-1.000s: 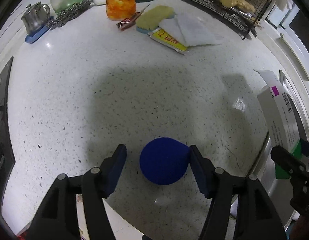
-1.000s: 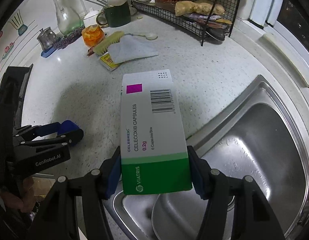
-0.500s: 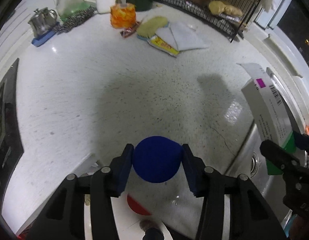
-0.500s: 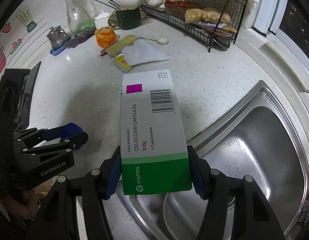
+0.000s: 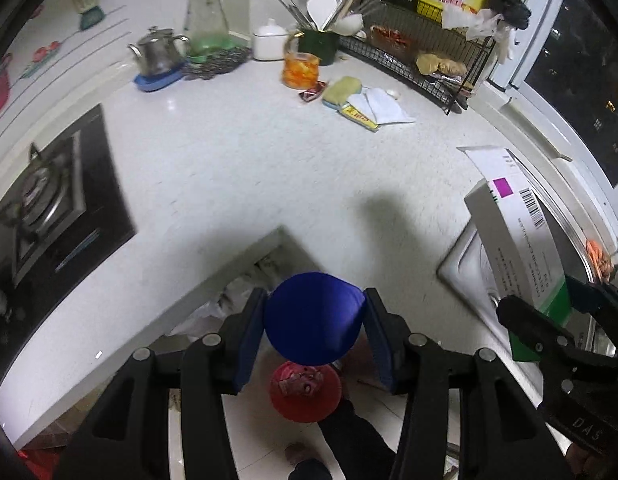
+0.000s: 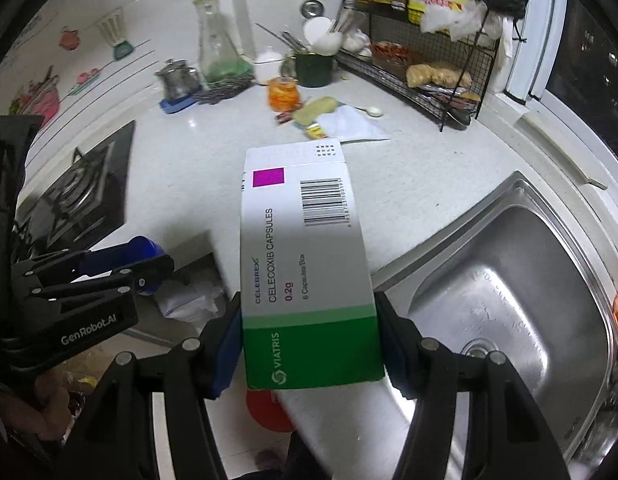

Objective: Collect trash
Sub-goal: 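Carry the blue cap and medicine box down toward the red bucket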

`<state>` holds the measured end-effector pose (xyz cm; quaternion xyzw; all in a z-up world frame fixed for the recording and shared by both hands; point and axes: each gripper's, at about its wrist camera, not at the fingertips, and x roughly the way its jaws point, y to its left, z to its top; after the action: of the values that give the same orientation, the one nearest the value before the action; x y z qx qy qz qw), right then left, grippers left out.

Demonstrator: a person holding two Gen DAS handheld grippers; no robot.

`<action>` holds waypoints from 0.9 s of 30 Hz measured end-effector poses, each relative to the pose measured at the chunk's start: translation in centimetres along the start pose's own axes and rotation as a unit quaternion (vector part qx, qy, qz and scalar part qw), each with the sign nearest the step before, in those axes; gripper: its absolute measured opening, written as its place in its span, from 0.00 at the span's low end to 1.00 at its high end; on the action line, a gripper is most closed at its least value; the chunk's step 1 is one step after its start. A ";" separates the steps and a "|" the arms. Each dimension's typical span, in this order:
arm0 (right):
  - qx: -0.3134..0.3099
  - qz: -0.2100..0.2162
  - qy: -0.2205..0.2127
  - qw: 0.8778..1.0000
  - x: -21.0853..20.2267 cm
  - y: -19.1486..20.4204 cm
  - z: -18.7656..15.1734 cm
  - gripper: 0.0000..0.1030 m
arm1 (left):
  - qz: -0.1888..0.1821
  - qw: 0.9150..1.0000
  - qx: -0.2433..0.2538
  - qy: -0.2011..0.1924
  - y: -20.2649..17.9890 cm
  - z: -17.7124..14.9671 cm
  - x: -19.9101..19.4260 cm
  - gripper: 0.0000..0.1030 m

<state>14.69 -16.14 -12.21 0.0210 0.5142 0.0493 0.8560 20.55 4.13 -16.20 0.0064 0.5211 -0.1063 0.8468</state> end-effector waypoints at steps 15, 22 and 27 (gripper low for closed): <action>-0.014 0.017 0.034 0.999 -1.0 7.1 -8.6 0.56 | 0.002 0.999 -0.027 0.035 5.2 -11.2 -2.8 0.44; -0.020 0.027 0.076 0.997 2.4 7.8 -11.5 0.56 | 0.004 0.996 -0.041 0.079 5.9 -15.8 0.8 0.44; -0.038 0.028 0.099 0.994 6.7 7.7 -13.4 0.56 | 0.002 0.994 -0.047 0.103 6.3 -18.4 4.7 0.44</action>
<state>5.53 -7.94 -23.73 -0.0022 0.5931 0.0944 0.7995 7.56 11.73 -29.42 -0.0210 0.6098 -0.0789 0.7884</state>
